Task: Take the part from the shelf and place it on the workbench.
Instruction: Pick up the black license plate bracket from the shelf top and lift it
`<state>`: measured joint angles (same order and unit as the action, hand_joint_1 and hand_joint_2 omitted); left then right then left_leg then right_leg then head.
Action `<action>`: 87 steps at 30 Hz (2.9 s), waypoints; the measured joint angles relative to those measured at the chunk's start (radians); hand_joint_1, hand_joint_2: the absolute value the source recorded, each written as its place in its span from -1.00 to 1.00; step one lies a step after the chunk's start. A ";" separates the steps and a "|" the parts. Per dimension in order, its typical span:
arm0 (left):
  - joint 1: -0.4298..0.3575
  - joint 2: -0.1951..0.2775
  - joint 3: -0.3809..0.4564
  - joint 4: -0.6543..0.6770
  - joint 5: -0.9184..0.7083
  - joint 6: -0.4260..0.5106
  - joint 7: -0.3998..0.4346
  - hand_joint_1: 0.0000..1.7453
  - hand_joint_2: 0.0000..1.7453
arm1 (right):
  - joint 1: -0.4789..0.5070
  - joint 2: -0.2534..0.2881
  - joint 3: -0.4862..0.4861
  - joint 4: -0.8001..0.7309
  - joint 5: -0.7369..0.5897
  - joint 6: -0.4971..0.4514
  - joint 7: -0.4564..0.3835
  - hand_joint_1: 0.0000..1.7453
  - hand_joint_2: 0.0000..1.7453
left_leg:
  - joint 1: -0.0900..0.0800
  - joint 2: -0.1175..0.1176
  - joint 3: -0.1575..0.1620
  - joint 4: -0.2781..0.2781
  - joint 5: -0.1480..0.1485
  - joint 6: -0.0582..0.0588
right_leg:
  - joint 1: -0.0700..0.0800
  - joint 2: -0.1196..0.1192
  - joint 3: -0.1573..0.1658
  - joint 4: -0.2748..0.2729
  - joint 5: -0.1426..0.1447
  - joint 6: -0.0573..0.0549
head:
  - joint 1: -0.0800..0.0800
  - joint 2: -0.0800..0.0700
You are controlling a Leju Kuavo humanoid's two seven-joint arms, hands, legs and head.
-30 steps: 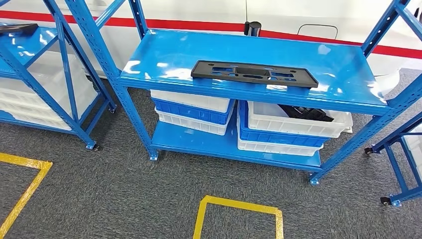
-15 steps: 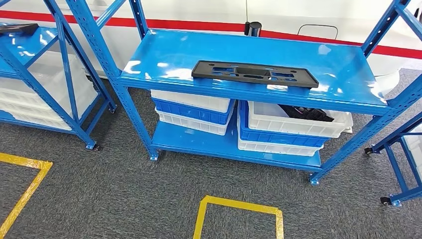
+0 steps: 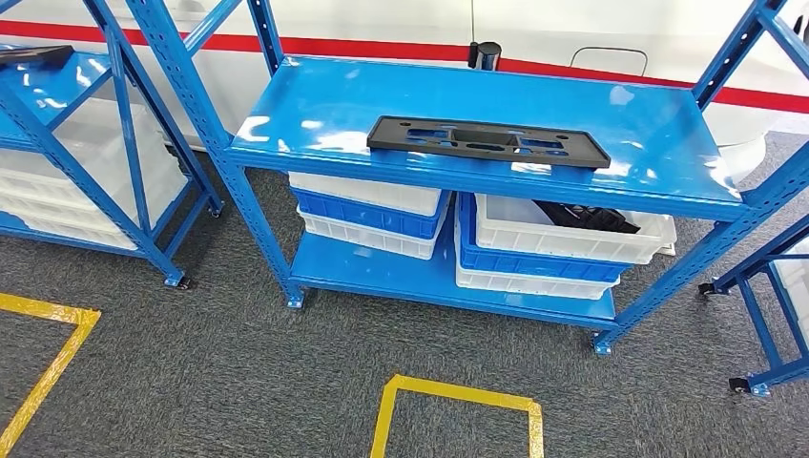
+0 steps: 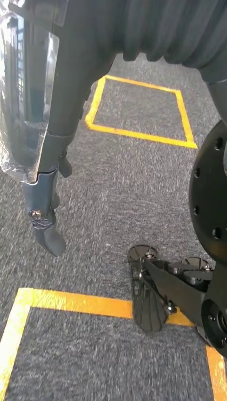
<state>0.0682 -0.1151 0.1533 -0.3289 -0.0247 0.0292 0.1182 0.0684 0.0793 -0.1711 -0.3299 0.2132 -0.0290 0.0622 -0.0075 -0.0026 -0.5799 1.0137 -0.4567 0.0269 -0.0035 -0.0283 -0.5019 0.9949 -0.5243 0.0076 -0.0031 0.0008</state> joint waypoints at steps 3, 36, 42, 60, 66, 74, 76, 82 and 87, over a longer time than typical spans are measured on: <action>-0.020 -0.027 0.036 0.019 -0.011 0.004 0.036 -1.00 1.00 | -0.020 0.021 -0.048 0.022 0.059 -0.015 0.019 -1.00 1.00 | 0.000 0.000 0.000 0.000 0.000 0.000 | 0.000 0.000 0.000 0.000 0.000 0.000 | 0.000 0.000; -0.104 -0.133 0.248 0.126 -0.046 0.133 0.175 -1.00 1.00 | 0.484 -0.027 -0.112 -1.193 0.443 -0.602 -0.673 -1.00 1.00 | -0.009 -0.004 0.000 0.000 -0.004 0.007 | -0.009 -0.006 0.001 0.000 -0.004 0.008 | -0.003 0.000; -0.105 -0.136 0.256 0.127 -0.042 0.166 0.160 -1.00 1.00 | 0.585 -0.080 0.014 -1.483 0.454 -0.607 -0.744 -1.00 1.00 | -0.008 -0.002 0.001 0.000 -0.004 0.007 | -0.008 -0.005 0.002 0.000 -0.004 0.008 | -0.003 0.000; -0.105 -0.137 0.266 0.127 -0.051 0.185 0.143 -1.00 1.00 | 0.614 -0.109 0.075 -1.613 0.468 -0.607 -0.746 -1.00 1.00 | -0.009 -0.002 0.001 0.000 -0.003 0.007 | -0.008 -0.005 0.002 0.000 -0.004 0.008 | -0.002 0.000; -0.105 -0.133 0.250 0.128 -0.113 0.281 -0.012 -1.00 -0.50 | 0.536 -0.116 0.107 -1.594 0.610 -0.607 -0.747 -1.00 1.00 | -0.008 -0.001 0.002 0.000 -0.003 0.007 | -0.007 -0.003 0.003 0.000 -0.004 0.008 | -0.002 0.000; -0.108 -0.127 0.243 0.129 -0.102 0.160 -0.110 -1.00 -1.00 | 0.213 -0.153 0.266 -1.372 0.717 -0.607 -0.660 -1.00 1.00 | -0.008 0.002 0.006 0.000 -0.002 0.008 | -0.006 0.000 0.009 0.000 -0.003 0.009 | -0.002 0.000; -0.110 -0.127 0.243 0.129 -0.101 0.134 -0.128 -1.00 -1.00 | 0.095 -0.141 0.337 -1.290 0.785 -0.607 -0.553 -1.00 1.00 | -0.008 0.005 0.006 0.000 0.000 0.007 | -0.006 0.003 0.013 0.001 -0.001 0.010 | -0.002 0.000; -0.119 -0.127 0.232 0.130 -0.122 0.089 -0.142 -1.00 -1.00 | -0.193 -0.079 0.579 -1.092 0.897 -0.607 -0.254 -1.00 1.00 | -0.005 0.004 0.007 0.000 0.001 0.006 | -0.006 0.002 0.007 0.001 -0.001 0.011 | -0.002 0.000; -0.119 -0.126 0.220 0.132 -0.139 0.060 -0.150 -1.00 -1.00 | -0.274 -0.059 0.662 -1.032 0.917 -0.606 -0.182 -1.00 1.00 | -0.005 0.004 0.003 0.000 0.001 0.006 | -0.006 0.002 0.011 0.001 0.000 0.011 | -0.002 0.000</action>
<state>-0.0509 -0.2413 0.3729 -0.1969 -0.1638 0.0890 -0.0316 -0.2052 0.0199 0.4910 -1.3619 1.1301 -0.6354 -0.1199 -0.0127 0.0015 -0.5768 1.0141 -0.4554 0.0331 -0.0095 -0.0261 -0.4910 0.9958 -0.5247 0.0190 -0.0056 0.0009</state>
